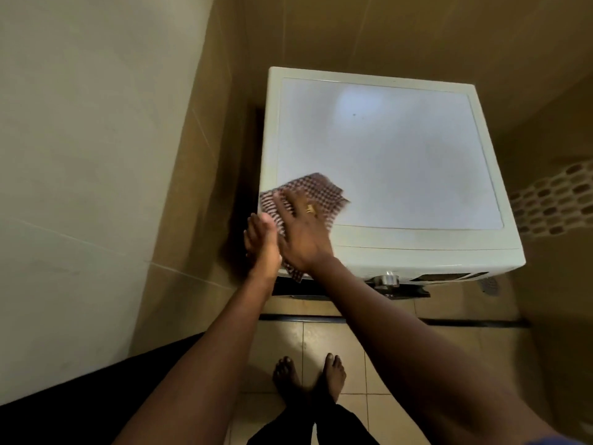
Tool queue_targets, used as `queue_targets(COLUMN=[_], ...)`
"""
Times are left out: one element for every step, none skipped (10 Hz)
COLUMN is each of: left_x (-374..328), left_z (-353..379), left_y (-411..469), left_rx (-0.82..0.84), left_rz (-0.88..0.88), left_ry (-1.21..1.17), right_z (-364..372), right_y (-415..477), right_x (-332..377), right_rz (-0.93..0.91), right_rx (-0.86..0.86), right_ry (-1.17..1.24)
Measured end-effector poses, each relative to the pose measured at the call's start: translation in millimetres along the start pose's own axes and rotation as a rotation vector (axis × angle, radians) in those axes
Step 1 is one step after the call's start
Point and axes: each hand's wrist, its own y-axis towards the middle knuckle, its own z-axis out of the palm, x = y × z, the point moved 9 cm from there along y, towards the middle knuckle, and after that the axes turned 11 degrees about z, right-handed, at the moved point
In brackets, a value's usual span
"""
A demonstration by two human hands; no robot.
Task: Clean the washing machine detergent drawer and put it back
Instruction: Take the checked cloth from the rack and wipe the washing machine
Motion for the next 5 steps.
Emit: queue_targets(left_x=[-9.7,-16.6,-11.2,-10.3,-9.2], left_z=[3.3,0.6,-1.4,4.1,2.9], left_y=[-17.6,-22.2,-17.1,-19.5,-17.2], left_rx=[0.085,0.086,0.036,0.087,0.114], left_rz=[-0.053,-0.058,-0.089,-0.082,-0.100], left_ry=[-0.414,-0.364,-0.350,-0.523,-0.566], right_z=[12.7,0.6,4.7,9.7,15.8], right_y=[-39.9,-62.5,-37.4,-32.2,-57.1], right_x=[-4.5,-56.9,-61.3,0.3,-5.6], right_rz=[-0.271,-0.292,0.026,-0.029,-0.306], right_rx=[0.054,0.044,-0.025,0.050,0.123], right_ry=[-0.062,-0.059,0.001,0.023,-0.051])
